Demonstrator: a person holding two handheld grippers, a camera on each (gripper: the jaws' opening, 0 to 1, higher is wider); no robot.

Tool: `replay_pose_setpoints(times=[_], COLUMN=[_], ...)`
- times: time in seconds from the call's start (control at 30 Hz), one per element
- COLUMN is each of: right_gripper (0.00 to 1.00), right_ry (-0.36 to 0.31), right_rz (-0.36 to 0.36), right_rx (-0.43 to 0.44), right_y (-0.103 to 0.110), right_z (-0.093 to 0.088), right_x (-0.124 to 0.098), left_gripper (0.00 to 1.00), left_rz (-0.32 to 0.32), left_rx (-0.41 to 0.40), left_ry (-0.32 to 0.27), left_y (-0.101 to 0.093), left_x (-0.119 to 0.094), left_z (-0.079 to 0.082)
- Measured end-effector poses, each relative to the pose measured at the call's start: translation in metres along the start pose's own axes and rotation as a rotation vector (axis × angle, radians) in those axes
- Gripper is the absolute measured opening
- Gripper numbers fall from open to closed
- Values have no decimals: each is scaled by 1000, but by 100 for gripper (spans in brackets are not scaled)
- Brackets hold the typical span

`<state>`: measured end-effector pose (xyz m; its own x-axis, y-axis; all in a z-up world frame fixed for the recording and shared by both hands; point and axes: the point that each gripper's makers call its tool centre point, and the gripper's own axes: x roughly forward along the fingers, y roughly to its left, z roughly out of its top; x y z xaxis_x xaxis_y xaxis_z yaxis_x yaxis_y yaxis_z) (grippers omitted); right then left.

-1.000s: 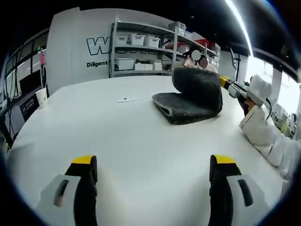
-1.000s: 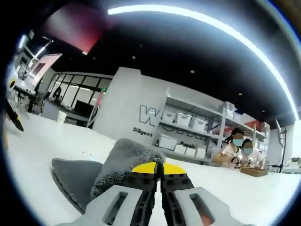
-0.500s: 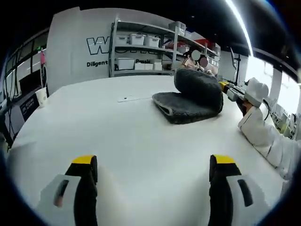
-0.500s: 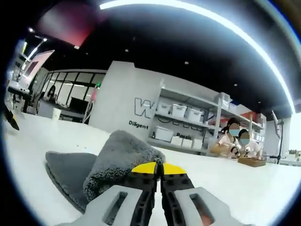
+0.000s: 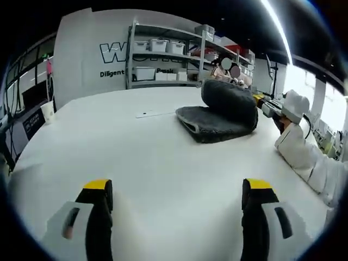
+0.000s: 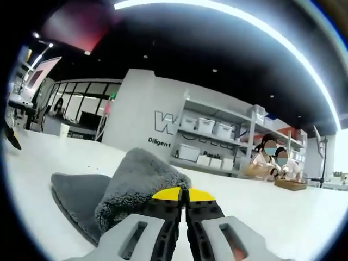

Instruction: Open the folded towel by lifting each exposed corner and separating the folded layers until the towel lies flat within the target outline without major curled edges

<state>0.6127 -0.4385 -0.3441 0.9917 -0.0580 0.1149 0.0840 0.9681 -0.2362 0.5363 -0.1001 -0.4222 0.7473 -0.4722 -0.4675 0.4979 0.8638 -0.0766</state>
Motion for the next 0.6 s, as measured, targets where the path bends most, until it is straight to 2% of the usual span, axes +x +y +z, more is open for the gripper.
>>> replay_pose_setpoints(times=[0.47,0.6], right_gripper=[0,0], right_ry=[27,26], right_rz=[-7,-10], right_rx=[17,15], right_y=[-1,-2], right_z=[-7,-7], right_x=[2,2], left_gripper=[98,98], left_rz=[-12,-17], left_rx=[29,33], left_ry=[2,18], left_y=[-9,-10], left_x=[0,2], left_z=[2,-2])
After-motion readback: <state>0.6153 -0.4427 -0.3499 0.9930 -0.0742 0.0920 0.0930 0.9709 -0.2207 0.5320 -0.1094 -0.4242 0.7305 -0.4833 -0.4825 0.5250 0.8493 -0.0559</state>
